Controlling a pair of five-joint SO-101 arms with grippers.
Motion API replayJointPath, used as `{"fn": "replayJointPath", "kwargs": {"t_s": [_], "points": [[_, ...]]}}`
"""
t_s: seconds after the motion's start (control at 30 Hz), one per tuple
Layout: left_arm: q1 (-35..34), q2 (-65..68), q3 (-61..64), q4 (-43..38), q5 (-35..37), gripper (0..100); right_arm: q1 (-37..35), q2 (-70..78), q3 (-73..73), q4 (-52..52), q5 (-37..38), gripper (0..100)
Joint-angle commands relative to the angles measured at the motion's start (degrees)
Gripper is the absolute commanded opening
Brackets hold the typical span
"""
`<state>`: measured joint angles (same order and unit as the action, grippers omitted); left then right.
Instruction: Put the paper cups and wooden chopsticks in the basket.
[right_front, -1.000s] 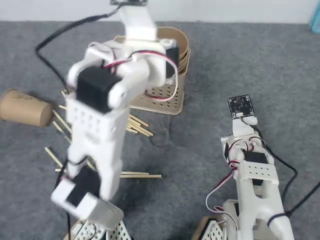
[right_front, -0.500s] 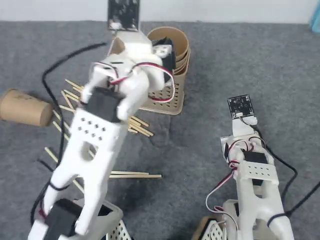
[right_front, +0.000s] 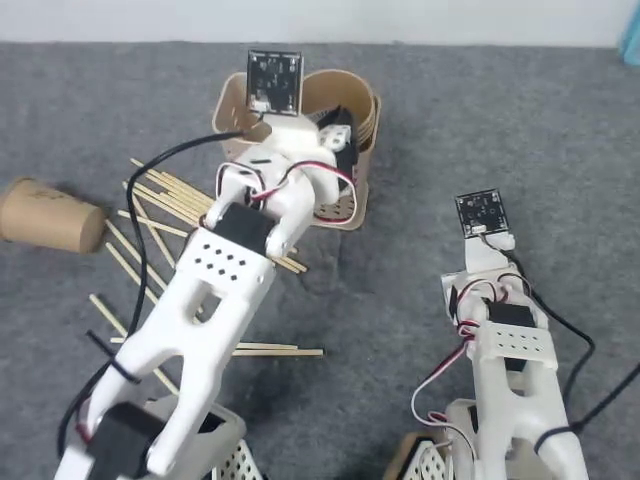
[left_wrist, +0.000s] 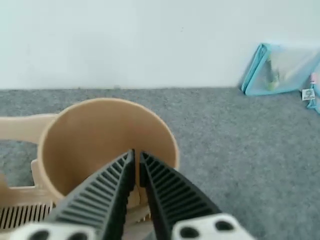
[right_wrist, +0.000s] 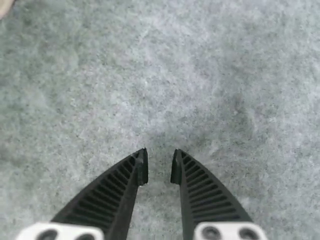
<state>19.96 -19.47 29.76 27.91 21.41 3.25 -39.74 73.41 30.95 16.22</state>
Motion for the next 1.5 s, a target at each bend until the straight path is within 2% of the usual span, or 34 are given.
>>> {"fn": "replayJointPath", "kwargs": {"t_s": [0.0,0.17,0.43,0.53,0.7,0.83,0.93,1.1,1.27,1.47], "points": [[-0.4,-1.4,1.9,-2.2,-0.4,1,-0.3,-1.8,-0.5,-1.0,1.2,9.1],[-3.9,-2.0,-2.3,-4.3,-0.4,1,-0.3,-1.8,-0.5,-0.9,1.2,9.1],[-14.1,-1.9,-22.5,13.8,-0.1,1,-0.3,-1.8,-0.5,-0.9,1.2,9.1],[-21.5,-1.9,-26.2,16.9,0.0,1,-0.3,-1.8,-0.5,-0.8,1.2,9.1],[-37.5,-0.7,-26.1,17.0,0.1,1,-0.3,-1.8,-0.5,-0.8,1.2,9.1],[-47.4,3.9,-25.9,16.7,-0.1,1,-0.3,-1.8,-0.5,-0.9,1.2,9.1],[-53.3,9.6,-27.0,14.5,-0.3,3,-0.3,-1.8,-0.5,-0.7,1.2,9.1],[-60.0,23.7,-36.7,17.6,-0.1,17,-0.3,-1.8,-0.5,-0.5,1.2,9.1],[-63.8,41.1,-55.1,25.0,-0.3,18,-0.3,-1.9,0.1,-0.9,1.2,9.1],[-64.5,62.9,-83.6,38.9,-1.8,18,-0.3,-1.9,0.1,-0.7,1.2,9.1]]}}
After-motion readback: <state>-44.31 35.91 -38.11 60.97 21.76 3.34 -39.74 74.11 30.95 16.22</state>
